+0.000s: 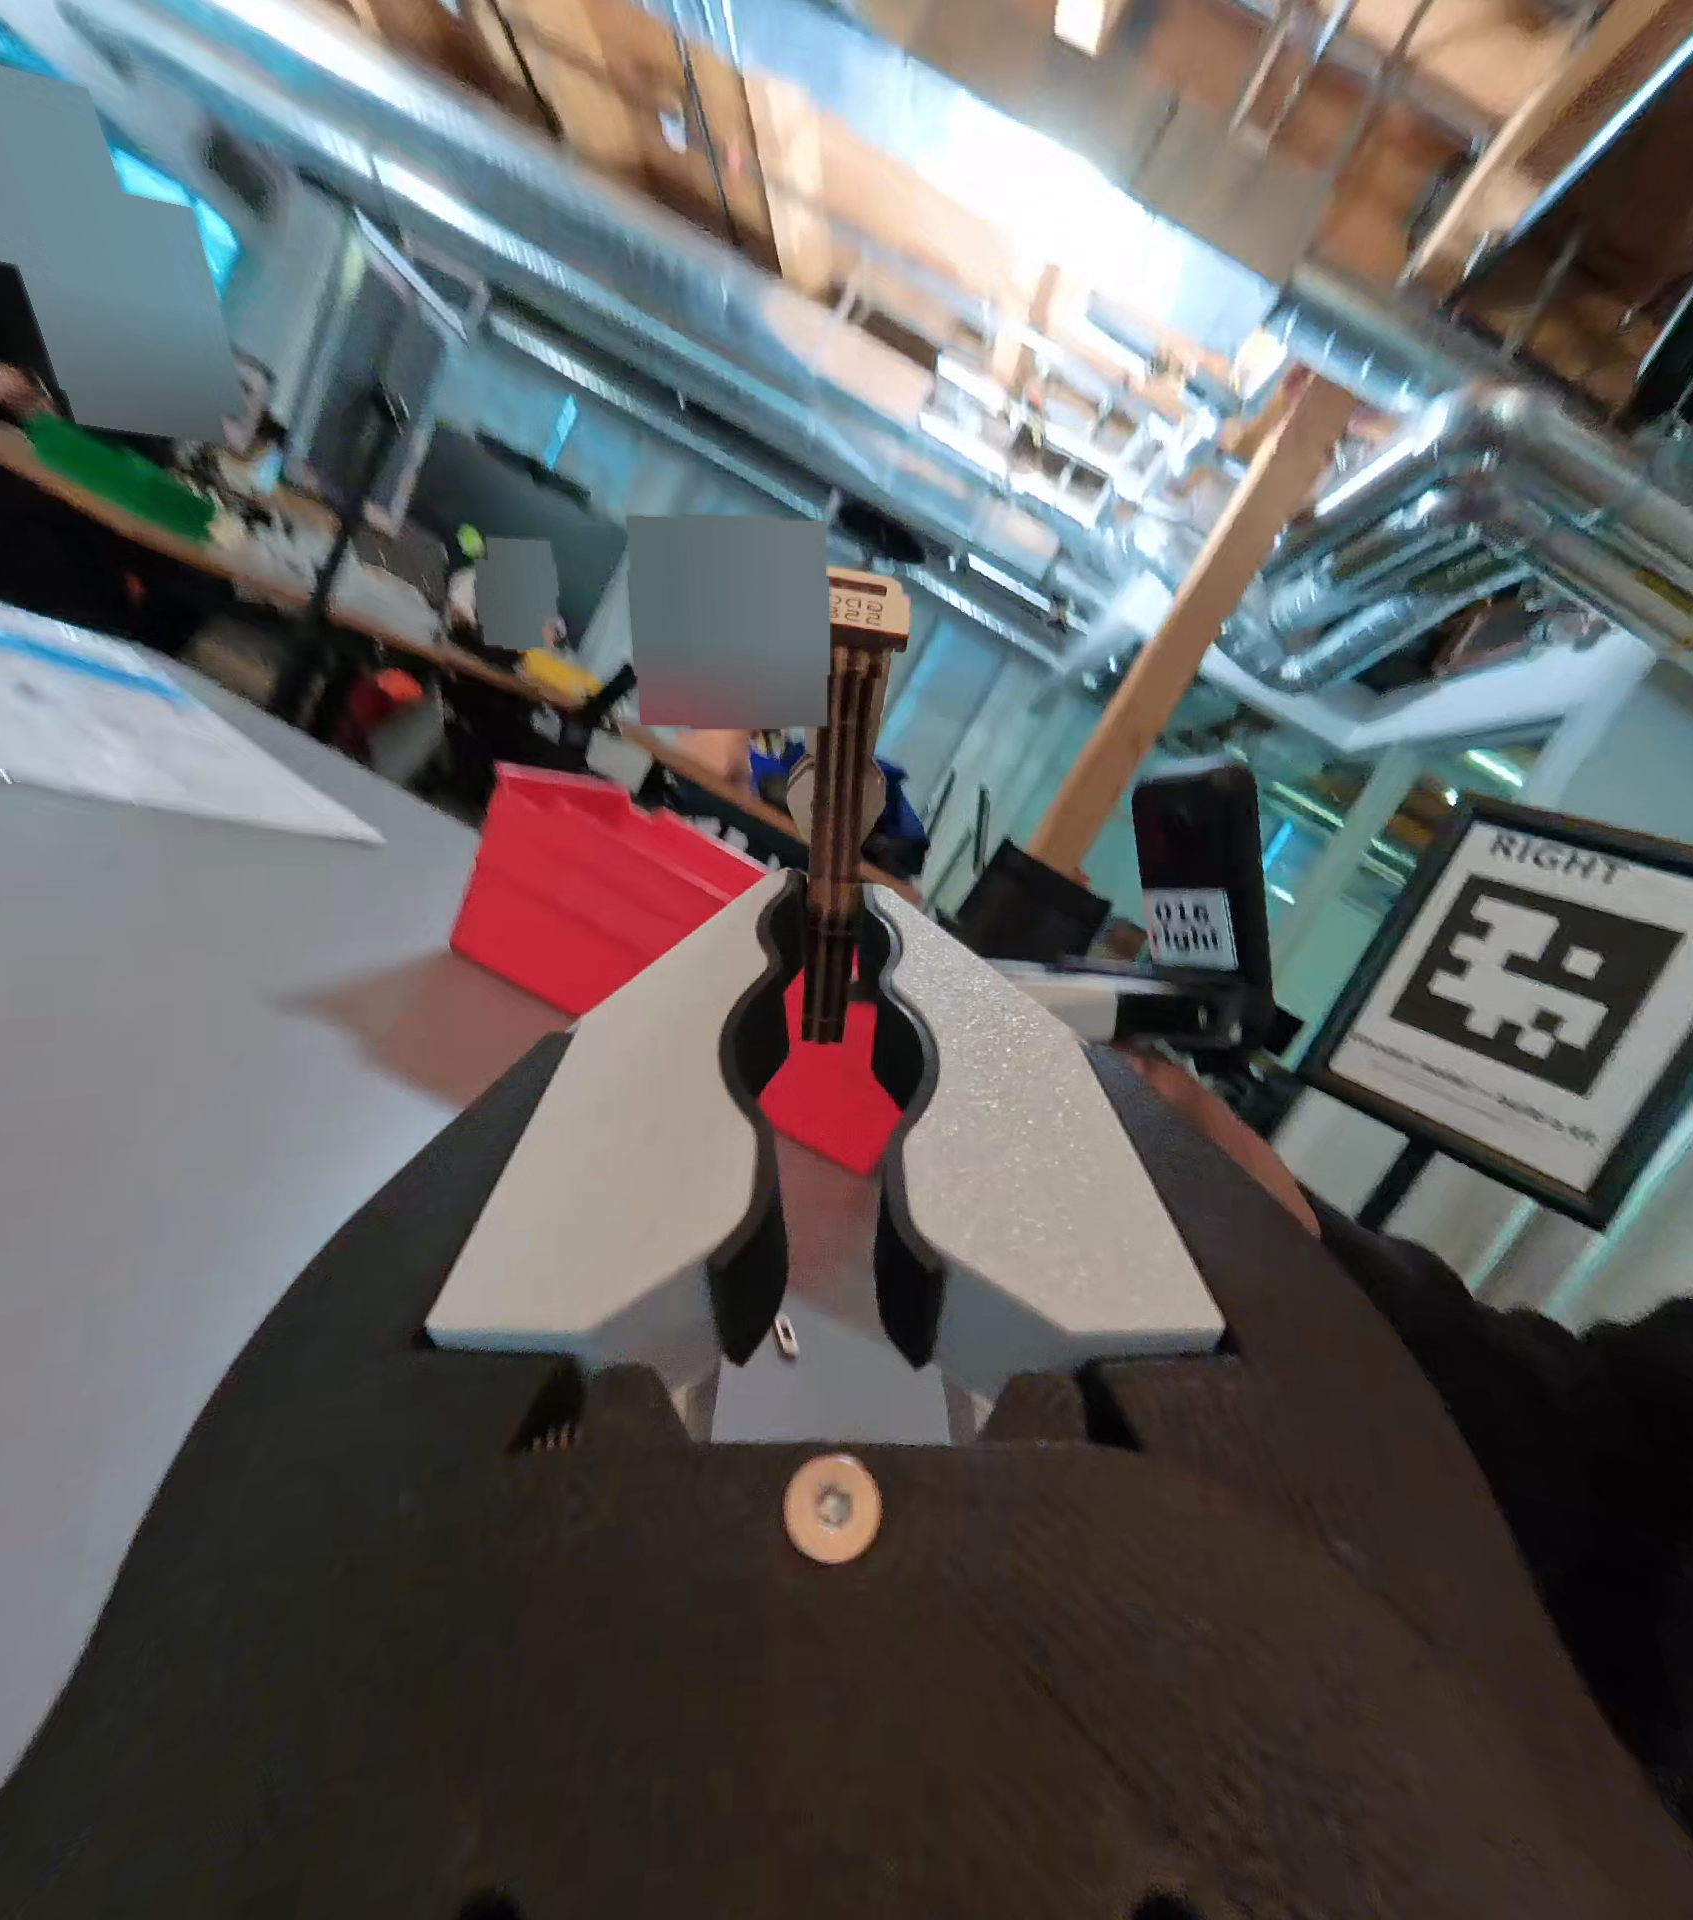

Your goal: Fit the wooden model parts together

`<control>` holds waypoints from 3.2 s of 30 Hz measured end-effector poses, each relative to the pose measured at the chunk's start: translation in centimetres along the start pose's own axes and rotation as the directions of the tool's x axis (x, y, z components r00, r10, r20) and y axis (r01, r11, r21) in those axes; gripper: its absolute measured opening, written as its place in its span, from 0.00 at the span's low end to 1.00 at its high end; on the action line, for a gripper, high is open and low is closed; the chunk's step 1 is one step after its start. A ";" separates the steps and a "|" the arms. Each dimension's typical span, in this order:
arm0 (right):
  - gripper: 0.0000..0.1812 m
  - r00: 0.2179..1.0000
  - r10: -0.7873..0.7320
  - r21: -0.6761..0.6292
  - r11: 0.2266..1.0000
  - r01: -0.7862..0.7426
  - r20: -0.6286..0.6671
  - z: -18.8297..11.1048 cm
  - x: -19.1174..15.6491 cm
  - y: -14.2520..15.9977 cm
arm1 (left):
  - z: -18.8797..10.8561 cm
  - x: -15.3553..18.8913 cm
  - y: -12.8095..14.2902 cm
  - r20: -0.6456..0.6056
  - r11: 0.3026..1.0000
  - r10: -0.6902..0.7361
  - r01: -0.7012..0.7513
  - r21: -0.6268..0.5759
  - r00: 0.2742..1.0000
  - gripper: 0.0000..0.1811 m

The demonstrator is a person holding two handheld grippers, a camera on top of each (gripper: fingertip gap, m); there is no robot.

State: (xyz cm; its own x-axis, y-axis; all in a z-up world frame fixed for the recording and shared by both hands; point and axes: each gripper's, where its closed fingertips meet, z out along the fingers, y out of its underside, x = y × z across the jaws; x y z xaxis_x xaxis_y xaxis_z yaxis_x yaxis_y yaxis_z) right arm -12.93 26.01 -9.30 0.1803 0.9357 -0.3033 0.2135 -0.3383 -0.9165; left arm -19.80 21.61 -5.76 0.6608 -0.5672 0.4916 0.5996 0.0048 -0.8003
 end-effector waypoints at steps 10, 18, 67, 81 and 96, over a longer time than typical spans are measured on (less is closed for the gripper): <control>0.22 0.959 -0.126 -0.176 0.981 0.083 -0.254 -2.8 3.9 6.4 | -0.3 -0.6 0.3 -0.082 0.988 -0.151 0.153 0.020 0.985 0.03; 0.23 0.953 -0.084 -0.280 0.960 -0.001 -0.290 -1.9 4.6 9.7 | -2.3 -2.1 -1.8 0.035 0.987 -0.116 0.111 0.114 0.993 0.04; 0.22 0.979 -0.110 -0.212 0.975 0.072 -0.172 -0.9 3.0 8.4 | -1.9 -2.2 -0.1 -0.106 0.922 -0.388 0.384 -0.056 0.916 0.04; 0.22 0.993 -0.016 -0.177 0.984 -0.005 -0.115 -0.6 2.5 8.3 | -1.8 -2.1 0.1 -0.162 0.873 -0.488 0.483 -0.072 0.858 0.03; 0.22 0.995 0.003 -0.174 0.985 -0.020 -0.099 -0.4 2.2 8.4 | -1.9 -2.2 0.0 -0.176 0.850 -0.525 0.522 -0.065 0.833 0.03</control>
State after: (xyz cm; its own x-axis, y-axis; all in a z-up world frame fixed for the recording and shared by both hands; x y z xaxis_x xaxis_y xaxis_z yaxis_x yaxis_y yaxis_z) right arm -10.36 25.19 -17.53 0.2755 0.9201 -0.2785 0.3732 -0.3694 -0.8510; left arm -22.08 21.27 -7.50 0.1556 -0.6201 0.7690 0.8255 -0.3460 -0.4460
